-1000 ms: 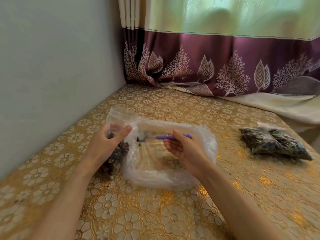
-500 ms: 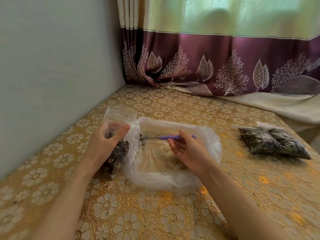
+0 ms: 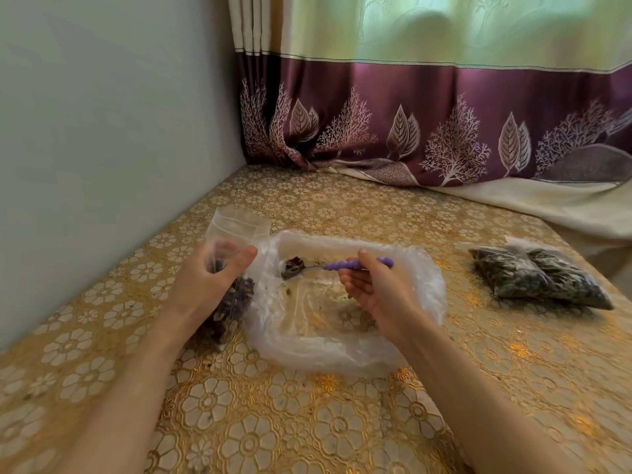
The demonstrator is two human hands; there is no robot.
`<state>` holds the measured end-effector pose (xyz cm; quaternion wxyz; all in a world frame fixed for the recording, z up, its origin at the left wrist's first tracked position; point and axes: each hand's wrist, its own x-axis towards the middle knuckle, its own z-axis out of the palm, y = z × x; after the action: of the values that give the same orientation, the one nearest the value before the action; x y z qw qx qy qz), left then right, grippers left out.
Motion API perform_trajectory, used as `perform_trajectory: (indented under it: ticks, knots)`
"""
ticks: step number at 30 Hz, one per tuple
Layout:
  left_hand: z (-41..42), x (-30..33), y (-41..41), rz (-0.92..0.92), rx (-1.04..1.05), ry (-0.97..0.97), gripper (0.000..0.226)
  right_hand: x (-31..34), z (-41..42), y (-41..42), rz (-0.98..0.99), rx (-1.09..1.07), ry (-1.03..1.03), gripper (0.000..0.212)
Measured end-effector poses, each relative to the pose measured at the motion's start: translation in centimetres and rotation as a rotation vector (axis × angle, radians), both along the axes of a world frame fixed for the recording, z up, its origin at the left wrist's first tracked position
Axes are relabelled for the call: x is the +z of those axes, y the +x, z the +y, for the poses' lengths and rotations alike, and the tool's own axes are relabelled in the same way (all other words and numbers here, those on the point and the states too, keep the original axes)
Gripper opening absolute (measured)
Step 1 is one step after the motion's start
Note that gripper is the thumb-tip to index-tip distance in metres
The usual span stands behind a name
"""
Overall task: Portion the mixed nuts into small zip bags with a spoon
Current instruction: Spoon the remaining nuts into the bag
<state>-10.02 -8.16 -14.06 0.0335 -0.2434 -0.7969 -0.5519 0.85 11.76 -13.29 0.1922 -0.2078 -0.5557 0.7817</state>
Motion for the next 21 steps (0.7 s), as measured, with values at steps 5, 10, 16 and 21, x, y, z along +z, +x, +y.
perform_trajectory:
  ticks: [5, 10, 16, 21]
  knots:
    - [0.2, -0.3, -0.1, 0.035, 0.013, -0.025, 0.059, 1.3, 0.2, 0.8, 0.062, -0.084, 0.110, 0.047]
    - [0.4, -0.6, 0.0, 0.000, 0.034, -0.016, 0.059, 3.8, 0.2, 1.6, 0.207, -0.142, 0.170, 0.045]
    - [0.5, -0.5, 0.0, -0.020, -0.011, -0.048, 0.069, 5.6, -1.2, 2.4, 0.345, -0.044, 0.283, 0.041]
    - [0.8, -0.4, 0.6, 0.008, 0.007, -0.043, 0.065, 5.5, -2.7, 2.2, 0.387, 0.075, 0.416, 0.025]
